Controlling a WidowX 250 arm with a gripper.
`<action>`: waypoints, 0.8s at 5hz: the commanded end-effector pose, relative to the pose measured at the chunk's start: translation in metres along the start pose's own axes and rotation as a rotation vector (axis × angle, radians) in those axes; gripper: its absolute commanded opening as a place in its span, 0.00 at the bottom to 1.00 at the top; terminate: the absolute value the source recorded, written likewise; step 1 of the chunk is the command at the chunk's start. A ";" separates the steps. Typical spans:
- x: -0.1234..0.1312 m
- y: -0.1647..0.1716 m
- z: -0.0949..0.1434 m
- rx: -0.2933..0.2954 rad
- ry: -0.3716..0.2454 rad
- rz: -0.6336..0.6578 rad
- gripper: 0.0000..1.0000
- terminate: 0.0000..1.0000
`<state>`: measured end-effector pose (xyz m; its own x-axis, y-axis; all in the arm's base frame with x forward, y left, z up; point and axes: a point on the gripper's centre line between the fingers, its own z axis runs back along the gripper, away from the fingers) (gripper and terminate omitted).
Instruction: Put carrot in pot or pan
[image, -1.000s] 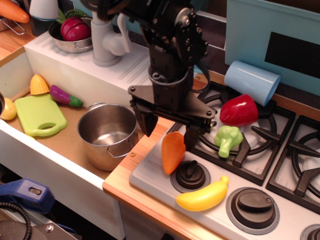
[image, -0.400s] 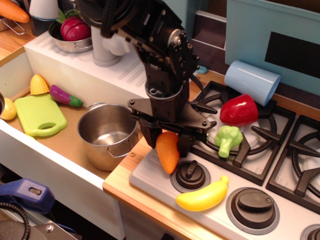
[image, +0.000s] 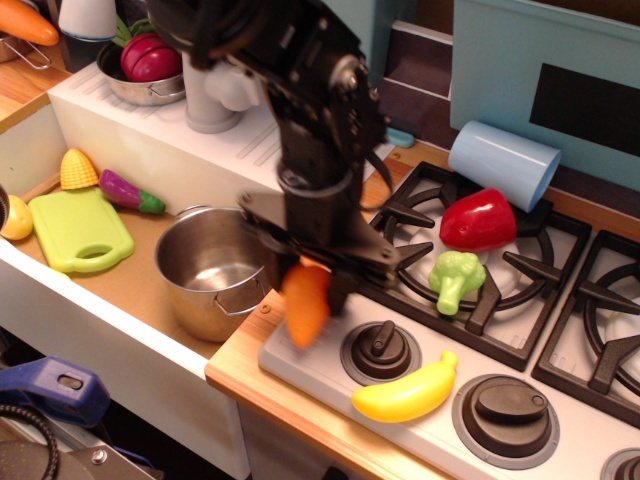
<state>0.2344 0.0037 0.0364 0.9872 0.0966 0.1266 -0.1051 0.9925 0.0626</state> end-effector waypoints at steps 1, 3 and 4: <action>0.022 0.045 0.027 0.150 -0.128 -0.082 0.00 0.00; 0.051 0.093 0.016 0.148 -0.229 -0.241 0.00 0.00; 0.058 0.102 0.014 0.107 -0.252 -0.275 1.00 0.00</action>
<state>0.2715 0.1045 0.0530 0.9337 -0.1982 0.2980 0.1394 0.9683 0.2074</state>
